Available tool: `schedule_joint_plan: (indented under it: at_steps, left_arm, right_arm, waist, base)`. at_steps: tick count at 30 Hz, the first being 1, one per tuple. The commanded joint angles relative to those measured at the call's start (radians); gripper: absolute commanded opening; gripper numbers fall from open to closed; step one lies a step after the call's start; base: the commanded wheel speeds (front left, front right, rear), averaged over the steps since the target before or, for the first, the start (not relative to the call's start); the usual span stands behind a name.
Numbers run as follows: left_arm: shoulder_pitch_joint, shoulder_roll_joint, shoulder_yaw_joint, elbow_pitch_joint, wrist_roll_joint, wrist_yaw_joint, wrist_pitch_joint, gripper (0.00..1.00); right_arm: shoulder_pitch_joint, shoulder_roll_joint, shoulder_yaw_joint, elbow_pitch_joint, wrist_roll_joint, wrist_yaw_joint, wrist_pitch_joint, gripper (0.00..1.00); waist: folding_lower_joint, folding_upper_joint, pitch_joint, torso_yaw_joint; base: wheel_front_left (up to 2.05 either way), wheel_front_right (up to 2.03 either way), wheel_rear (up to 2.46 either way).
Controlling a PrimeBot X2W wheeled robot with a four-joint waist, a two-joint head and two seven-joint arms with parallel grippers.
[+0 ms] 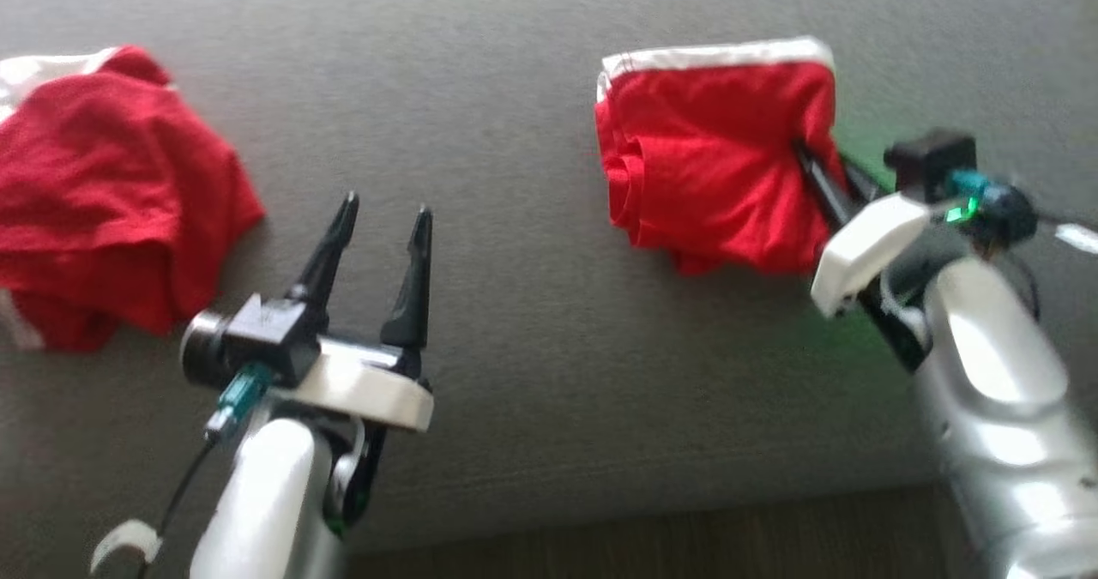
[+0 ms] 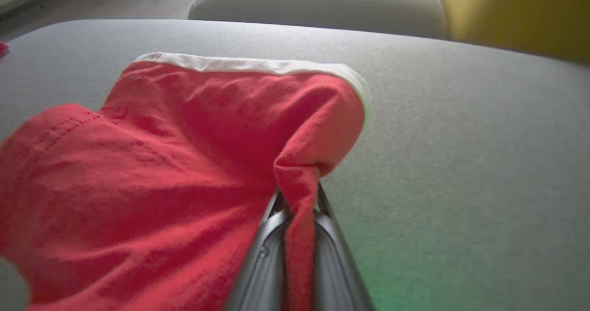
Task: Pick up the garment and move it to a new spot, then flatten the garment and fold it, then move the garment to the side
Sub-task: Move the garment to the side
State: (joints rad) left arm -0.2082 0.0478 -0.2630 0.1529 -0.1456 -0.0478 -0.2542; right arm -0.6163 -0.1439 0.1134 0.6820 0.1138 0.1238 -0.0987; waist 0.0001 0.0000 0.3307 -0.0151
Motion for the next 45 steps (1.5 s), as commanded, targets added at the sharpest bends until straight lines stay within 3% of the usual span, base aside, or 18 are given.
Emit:
schedule_joint_plan:
  at_steps: [1,6,12,23,30,36,45]
  left_arm:
    - [-0.053,0.008,0.030,-0.038,0.019,-0.008,-0.008,1.00]
    - [-0.150,0.040,0.003,-0.051,0.073,-0.039,-0.008,1.00]
    - [-0.294,0.114,-0.030,-0.073,0.120,-0.062,0.013,1.00]
    - [-0.386,0.213,-0.055,-0.203,0.132,-0.075,0.128,1.00]
    - [-0.366,0.226,-0.064,-0.241,0.129,-0.071,0.158,1.00]
    - [-0.346,0.225,-0.074,-0.269,0.122,-0.063,0.175,1.00]
    - [-0.318,0.237,-0.078,-0.291,0.113,-0.054,0.186,1.00]
  right_arm:
    - [-0.050,-0.024,0.040,-0.037,-0.005,0.007,-0.015,0.00]
    - [-0.199,-0.112,0.144,-0.041,0.034,0.007,-0.045,0.00]
    - [-0.396,-0.198,0.200,-0.008,0.130,0.007,-0.098,0.00]
    - [-0.531,-0.231,0.229,0.097,0.186,0.007,-0.159,0.00]
    - [-0.519,-0.234,0.196,0.104,0.151,0.007,-0.163,0.00]
    - [-0.487,-0.263,0.118,0.071,0.011,0.007,-0.163,0.00]
    - [-0.451,-0.212,0.029,0.058,-0.067,0.007,-0.163,0.00]
  waist:
    - [-0.0001,0.0000,0.058,-0.071]
    - [-0.0001,0.0000,0.177,-0.186]
    - [-0.0001,0.0000,0.337,-0.312]
    - [-0.0001,0.0000,0.412,-0.436]
    - [-0.0001,0.0000,0.379,-0.475]
    - [-0.0001,0.0000,0.365,-0.485]
    - [-0.0001,0.0000,0.364,-0.492]
  base:
    - [0.00,0.00,0.00]
    - [0.00,0.00,0.00]
    - [0.00,0.00,0.00]
    - [0.00,0.00,0.00]
    - [0.00,0.00,0.00]
    - [0.00,0.00,0.00]
    - [0.00,0.00,0.00]
